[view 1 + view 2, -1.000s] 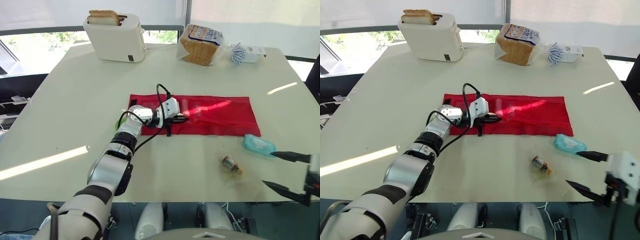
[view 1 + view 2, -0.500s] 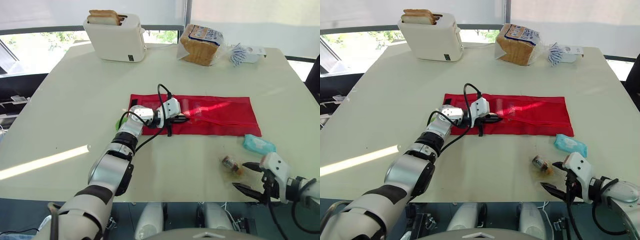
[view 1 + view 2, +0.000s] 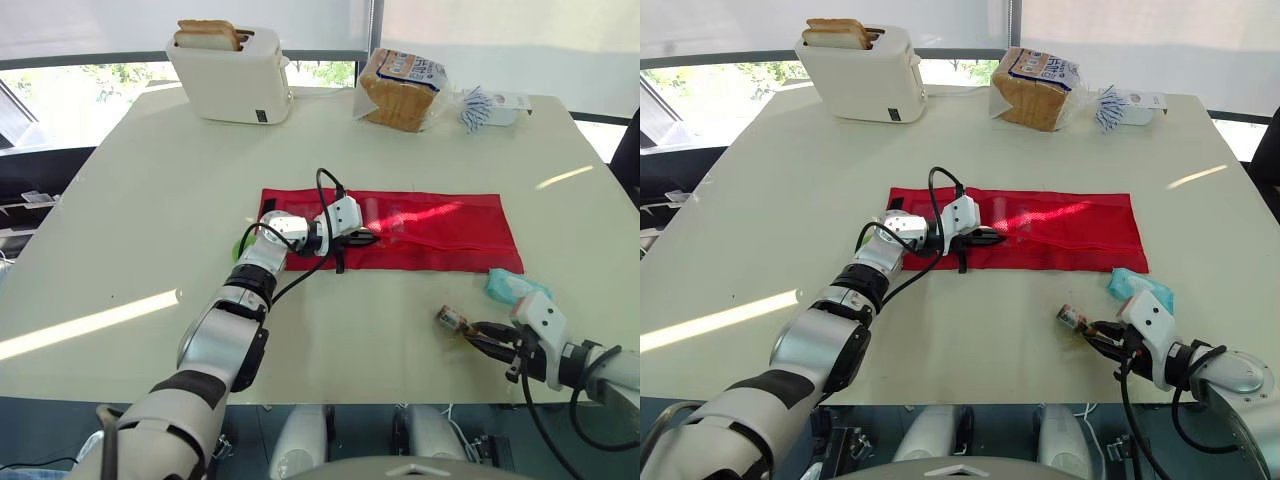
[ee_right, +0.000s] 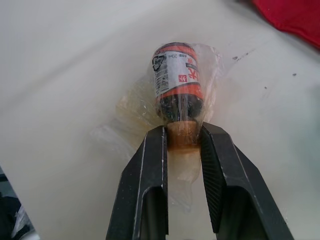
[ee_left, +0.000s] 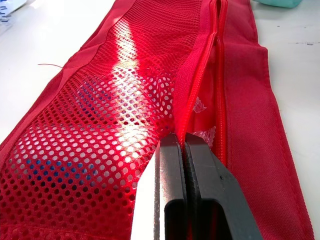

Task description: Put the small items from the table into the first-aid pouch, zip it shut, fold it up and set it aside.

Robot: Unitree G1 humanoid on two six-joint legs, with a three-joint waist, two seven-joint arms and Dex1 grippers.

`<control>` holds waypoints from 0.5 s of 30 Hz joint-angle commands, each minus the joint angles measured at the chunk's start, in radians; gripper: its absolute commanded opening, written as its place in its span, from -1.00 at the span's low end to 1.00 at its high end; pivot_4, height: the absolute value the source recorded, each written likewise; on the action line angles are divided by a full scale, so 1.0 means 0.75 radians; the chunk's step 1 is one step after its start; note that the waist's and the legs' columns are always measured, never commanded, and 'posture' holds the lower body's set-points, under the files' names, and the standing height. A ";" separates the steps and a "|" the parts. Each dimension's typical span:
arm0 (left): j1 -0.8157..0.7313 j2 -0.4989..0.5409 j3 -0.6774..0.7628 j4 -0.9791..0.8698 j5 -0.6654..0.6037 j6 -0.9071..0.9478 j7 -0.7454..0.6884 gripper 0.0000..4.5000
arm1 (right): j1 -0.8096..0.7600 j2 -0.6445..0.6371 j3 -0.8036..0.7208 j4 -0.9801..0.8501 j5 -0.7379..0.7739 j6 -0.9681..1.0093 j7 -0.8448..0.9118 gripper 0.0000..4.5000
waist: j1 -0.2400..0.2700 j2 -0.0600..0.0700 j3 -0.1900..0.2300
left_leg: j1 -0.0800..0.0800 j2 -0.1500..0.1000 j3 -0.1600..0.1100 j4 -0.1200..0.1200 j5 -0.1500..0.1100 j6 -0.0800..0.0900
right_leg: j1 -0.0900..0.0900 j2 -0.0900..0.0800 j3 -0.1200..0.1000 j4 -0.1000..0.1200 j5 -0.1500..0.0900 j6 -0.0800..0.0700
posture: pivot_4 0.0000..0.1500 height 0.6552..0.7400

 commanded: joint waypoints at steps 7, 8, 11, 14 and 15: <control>-0.023 -0.012 0.007 -0.050 -0.007 -0.002 -0.005 -1.00 | -0.313 0.109 0.032 -0.034 0.153 0.335 -0.206 -0.84 | 0.000 0.000 0.000 | 0.000 0.000 0.000 0.000 0.000 0.000 | 0.000 0.000 0.000 0.000 0.000 0.000 | 1.00 1.00; -0.023 -0.013 0.008 -0.053 -0.008 -0.001 -0.006 -1.00 | -0.347 0.123 0.039 -0.028 0.162 0.379 -0.233 -0.84 | 0.001 0.000 0.000 | 0.000 0.000 0.000 0.000 0.000 0.000 | 0.000 0.000 0.000 0.000 0.000 0.000 | 1.00 1.00; -0.021 -0.016 0.011 -0.064 -0.015 0.005 -0.010 -1.00 | -0.456 0.151 0.084 0.003 0.159 0.485 -0.300 -0.84 | 0.001 0.000 0.000 | 0.000 0.000 0.000 0.000 0.000 0.000 | 0.000 0.000 0.000 0.000 0.000 0.000 | 1.00 1.00; -0.014 -0.025 0.014 -0.080 -0.027 0.021 -0.018 -1.00 | -0.570 0.200 0.146 0.044 0.149 0.573 -0.368 -0.84 | -0.001 0.000 0.000 | -0.001 0.000 0.000 0.000 0.000 0.000 | 0.000 0.000 0.000 0.000 0.000 0.000 | 1.00 1.00; -0.012 -0.027 0.015 -0.085 -0.029 0.025 -0.019 -1.00 | -0.595 0.211 0.162 0.053 0.147 0.592 -0.382 -0.84 | 0.000 0.000 0.000 | -0.001 0.000 0.000 0.000 0.000 0.000 | -0.001 0.000 0.000 0.001 0.000 0.000 | 1.00 1.00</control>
